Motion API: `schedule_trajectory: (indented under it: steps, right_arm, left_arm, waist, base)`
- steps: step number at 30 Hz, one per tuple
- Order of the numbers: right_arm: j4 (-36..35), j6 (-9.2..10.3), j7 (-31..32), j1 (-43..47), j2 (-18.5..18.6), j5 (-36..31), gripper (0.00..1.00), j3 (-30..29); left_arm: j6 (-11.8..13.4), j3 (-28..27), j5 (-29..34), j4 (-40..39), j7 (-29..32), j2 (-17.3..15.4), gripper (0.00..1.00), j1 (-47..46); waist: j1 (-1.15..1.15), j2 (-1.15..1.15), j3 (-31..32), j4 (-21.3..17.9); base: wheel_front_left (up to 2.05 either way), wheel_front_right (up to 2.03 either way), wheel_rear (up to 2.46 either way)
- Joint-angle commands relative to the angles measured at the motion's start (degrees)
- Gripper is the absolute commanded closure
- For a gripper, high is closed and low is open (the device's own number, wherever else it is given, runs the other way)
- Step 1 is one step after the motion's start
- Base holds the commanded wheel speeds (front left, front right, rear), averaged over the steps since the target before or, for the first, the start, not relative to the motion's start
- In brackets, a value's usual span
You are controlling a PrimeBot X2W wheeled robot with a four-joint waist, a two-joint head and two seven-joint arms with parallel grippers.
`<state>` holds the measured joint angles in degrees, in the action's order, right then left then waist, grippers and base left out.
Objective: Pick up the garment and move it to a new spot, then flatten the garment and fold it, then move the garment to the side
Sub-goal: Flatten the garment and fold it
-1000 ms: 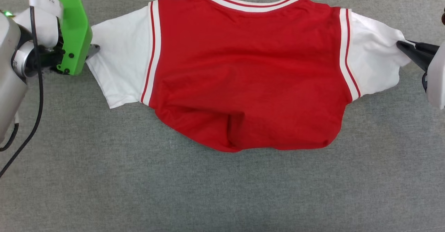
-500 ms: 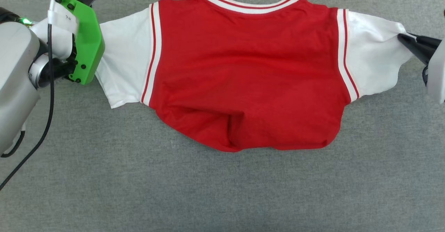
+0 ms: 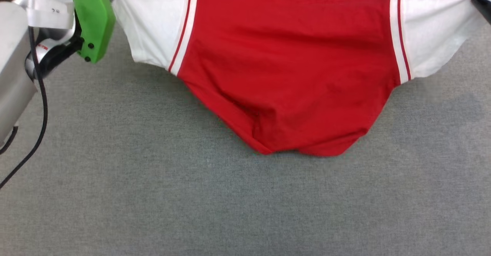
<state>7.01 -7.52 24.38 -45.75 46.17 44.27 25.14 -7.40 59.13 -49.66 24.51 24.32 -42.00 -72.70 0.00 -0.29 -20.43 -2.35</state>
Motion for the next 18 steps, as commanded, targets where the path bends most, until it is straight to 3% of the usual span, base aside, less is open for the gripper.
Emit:
schedule_trajectory:
  steps: [1,10,18]
  right_arm:
    - [0.10,0.03,-0.80,-1.64,0.15,-0.78,1.00,-0.47]
    - [0.04,0.03,-3.80,-7.82,-0.08,-1.28,1.00,-2.34]
    - [2.69,0.03,-5.83,-18.38,-2.07,-4.66,1.00,-1.63]
  left_arm:
    - [0.09,-0.65,1.29,-0.35,-1.65,-0.36,1.00,-1.90]
    - [2.35,-4.28,4.28,-4.08,-7.94,0.25,1.00,-8.47]
    - [3.52,-6.64,7.45,-3.34,-11.94,2.81,1.00,-16.40]
  waist:
    - [0.00,0.29,2.81,0.76]
    - [0.00,0.29,4.50,0.53]
    - [0.00,0.29,0.81,-0.42]
  base:
    - [0.00,0.00,0.00]
    - [0.00,0.00,0.00]
    - [0.00,0.00,0.00]
